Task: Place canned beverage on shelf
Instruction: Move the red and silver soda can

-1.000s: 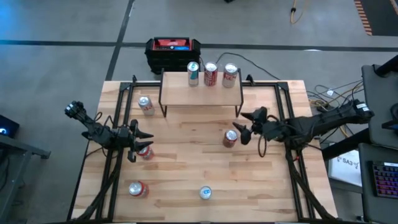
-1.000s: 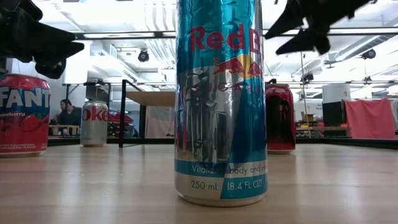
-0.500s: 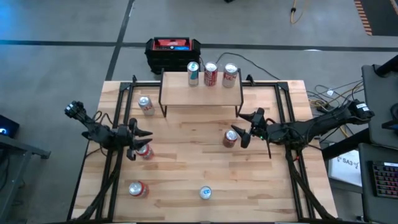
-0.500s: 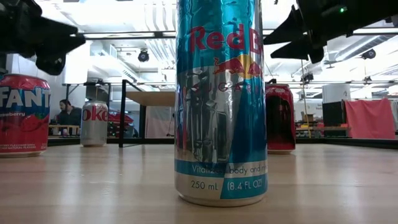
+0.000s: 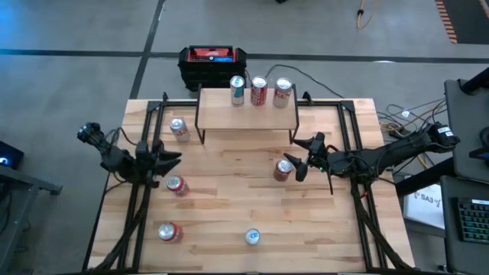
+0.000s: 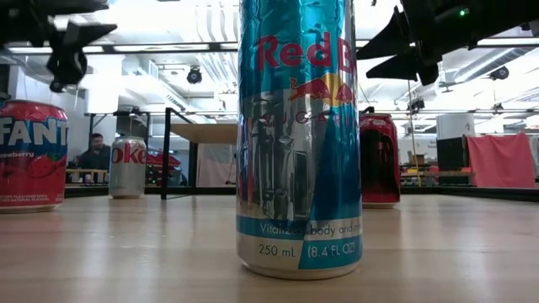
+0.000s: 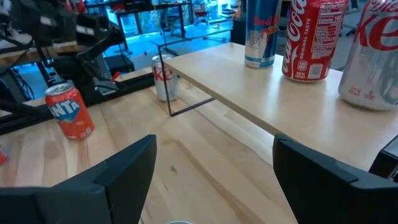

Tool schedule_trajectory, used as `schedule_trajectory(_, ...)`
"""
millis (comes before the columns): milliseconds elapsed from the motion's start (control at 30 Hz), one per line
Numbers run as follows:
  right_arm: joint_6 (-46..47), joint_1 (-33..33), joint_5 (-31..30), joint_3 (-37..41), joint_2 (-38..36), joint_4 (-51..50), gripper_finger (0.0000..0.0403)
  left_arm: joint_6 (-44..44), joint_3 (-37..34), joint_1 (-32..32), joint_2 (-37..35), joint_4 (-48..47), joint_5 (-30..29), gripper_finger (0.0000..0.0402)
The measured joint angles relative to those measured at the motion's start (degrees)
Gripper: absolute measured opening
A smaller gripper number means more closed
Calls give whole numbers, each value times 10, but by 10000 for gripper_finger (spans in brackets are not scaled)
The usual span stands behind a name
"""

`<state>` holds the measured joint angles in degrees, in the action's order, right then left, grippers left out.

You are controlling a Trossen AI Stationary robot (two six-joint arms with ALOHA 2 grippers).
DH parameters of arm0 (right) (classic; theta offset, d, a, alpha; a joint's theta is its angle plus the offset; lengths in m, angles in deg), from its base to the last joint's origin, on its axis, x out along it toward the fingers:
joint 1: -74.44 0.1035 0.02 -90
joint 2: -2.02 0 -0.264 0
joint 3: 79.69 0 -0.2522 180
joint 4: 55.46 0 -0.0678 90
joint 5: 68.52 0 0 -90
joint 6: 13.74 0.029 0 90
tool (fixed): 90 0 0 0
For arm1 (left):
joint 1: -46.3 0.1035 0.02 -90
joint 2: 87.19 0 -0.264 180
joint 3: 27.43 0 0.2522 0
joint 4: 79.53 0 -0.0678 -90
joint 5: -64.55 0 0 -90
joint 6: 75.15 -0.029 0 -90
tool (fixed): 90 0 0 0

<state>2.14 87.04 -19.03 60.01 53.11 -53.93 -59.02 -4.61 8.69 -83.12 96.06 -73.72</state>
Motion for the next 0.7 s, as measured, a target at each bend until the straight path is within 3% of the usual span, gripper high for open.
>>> schedule_trajectory(200,0,0,0,0,0,0,299,105,195,0,147,-286,-22,118)
schedule_trajectory(433,0,0,0,0,0,0,299,280,423,0,346,-632,-103,118)
schedule_trajectory(600,1,0,0,0,0,0,299,328,520,7,466,-727,-101,118)
schedule_trajectory(700,0,0,0,0,0,0,299,328,565,20,519,-758,-32,118)
